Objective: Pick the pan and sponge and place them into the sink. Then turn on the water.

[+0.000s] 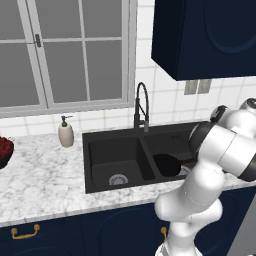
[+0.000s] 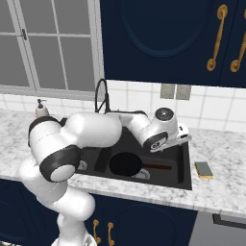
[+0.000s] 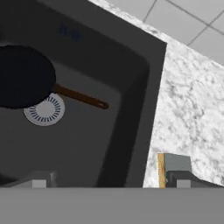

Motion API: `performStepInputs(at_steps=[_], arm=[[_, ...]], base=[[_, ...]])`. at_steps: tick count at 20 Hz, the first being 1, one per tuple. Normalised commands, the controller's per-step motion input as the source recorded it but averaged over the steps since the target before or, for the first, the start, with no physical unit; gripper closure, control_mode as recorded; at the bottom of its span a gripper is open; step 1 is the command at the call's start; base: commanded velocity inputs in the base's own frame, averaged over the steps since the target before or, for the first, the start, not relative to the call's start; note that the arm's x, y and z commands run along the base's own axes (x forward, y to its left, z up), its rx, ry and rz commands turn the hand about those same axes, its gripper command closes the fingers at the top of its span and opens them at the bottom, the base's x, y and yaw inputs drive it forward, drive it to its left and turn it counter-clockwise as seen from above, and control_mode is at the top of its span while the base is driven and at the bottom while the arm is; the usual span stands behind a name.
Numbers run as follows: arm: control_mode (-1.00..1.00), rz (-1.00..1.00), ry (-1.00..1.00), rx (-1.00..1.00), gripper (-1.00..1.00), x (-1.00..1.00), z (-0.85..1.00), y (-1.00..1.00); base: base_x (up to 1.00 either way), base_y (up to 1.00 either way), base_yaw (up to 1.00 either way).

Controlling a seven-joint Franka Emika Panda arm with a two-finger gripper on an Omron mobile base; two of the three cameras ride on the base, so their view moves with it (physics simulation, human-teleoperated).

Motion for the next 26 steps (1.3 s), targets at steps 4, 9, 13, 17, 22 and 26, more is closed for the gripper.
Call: performStepInputs(at_steps=[4, 9, 13, 17, 22, 26], arm=[[-1.0, -0.36, 0.0, 0.04, -1.0, -0.03, 0.24, -0.07], [-1.0, -0.07, 0.0, 0.04, -1.0, -0.01, -0.02, -0.39], [-1.0, 0.0, 0.0, 0.1, -1.0, -0.18, -0.13, -0.64], [-1.0, 0.0, 0.0, 0.1, -1.0, -0.31, 0.0, -0.61], [-1.0, 0.0, 0.0, 0.06, -1.0, -0.22, -0.04, -0.47], [-1.0, 0.0, 0.01, 0.0, -1.0, -0.04, -0.24, -0.14]], base=[[0.0, 0.0, 0.0], [0.0, 0.0, 0.0], [0.0, 0.0, 0.0], [0.0, 0.0, 0.0], [0.0, 0.0, 0.0], [0.0, 0.0, 0.0]])
